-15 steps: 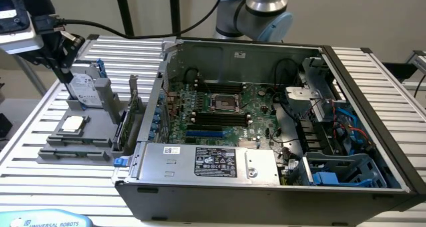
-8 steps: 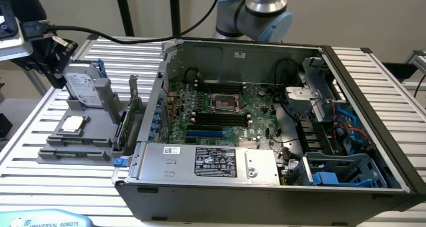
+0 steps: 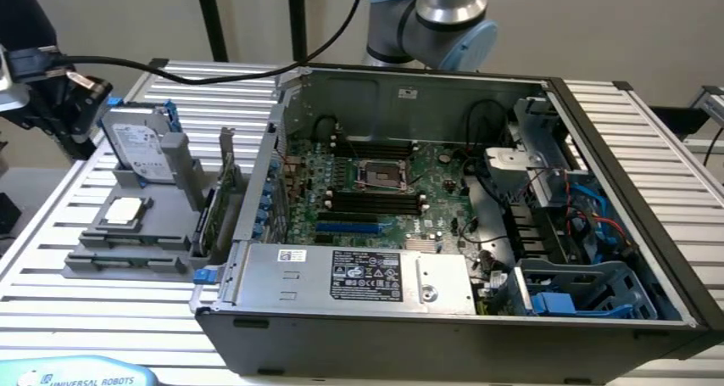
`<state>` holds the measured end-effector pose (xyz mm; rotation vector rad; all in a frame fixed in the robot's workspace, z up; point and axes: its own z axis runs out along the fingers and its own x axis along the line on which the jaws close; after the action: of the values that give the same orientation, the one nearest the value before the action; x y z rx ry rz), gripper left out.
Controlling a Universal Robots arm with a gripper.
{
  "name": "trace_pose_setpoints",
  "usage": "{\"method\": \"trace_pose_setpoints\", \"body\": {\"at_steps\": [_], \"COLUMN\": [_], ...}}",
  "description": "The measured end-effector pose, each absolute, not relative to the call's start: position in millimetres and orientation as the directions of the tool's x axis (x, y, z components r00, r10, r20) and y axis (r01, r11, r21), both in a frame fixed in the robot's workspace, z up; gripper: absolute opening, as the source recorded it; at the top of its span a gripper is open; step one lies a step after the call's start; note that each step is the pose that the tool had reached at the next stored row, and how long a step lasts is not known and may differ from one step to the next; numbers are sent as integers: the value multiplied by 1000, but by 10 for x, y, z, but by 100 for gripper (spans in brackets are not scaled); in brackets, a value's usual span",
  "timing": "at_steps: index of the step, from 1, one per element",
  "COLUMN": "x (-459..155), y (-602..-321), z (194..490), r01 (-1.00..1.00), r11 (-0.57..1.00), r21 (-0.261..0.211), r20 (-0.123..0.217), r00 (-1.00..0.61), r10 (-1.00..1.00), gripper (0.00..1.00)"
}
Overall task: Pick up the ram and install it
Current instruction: 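Reach for the ram, then pick up the ram and move it above insertion slot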
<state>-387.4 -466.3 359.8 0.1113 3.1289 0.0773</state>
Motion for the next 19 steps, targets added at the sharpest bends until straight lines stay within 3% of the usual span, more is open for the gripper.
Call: {"method": "trace_pose_setpoints", "body": {"at_steps": [19], "x": [-3992], "y": [-4691], "z": [3573], "r01": [71], "r11": [996], "r21": [47], "r20": [-7], "r00": [-997], "r10": [71], "gripper": [11]}}
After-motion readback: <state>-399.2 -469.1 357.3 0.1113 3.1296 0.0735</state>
